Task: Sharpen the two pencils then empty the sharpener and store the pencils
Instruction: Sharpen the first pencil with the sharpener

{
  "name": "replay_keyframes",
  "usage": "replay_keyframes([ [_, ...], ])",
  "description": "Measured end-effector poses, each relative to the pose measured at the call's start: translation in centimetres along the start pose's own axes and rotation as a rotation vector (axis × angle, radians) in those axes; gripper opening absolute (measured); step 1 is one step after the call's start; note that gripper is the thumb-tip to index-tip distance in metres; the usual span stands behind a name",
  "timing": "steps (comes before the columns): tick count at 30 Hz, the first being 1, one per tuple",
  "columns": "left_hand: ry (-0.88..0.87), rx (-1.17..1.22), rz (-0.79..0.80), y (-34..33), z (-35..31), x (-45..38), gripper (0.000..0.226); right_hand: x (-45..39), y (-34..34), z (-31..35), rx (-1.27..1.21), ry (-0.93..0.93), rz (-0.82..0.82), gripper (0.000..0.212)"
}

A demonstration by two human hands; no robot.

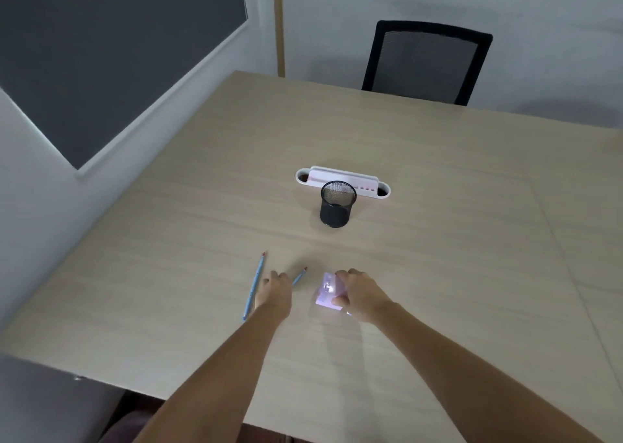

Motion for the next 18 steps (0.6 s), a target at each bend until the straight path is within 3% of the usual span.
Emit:
replay_keyframes([
  [9, 0.009, -0.041, -0.028, -1.7, 0.0, 1.9, 0.04, -0.2, -0.3, 0.5, 0.002, 0.031, -0.018, 0.039],
  [13, -0.008, 0.177, -0.01, -0.4, 0.6, 2.1, 0.04, 0.1, -0.3, 0.4, -0.022, 0.034, -0.017, 0.042],
  [18, -0.179, 0.427, -0.041, 1.6, 2.4, 2.6, 0.025, 0.1, -0.1, 0.6, -0.032, 0.047, -0.004, 0.046],
])
Point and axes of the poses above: each hand's wrist, its own x-axis away from the middle knuckle, its own y-axis out of the back of the hand, z = x × y, the point moved 10 cm from there along -x, towards the middle knuckle, and after that the axes turned 6 degrees about y, right-handed, at the moved point
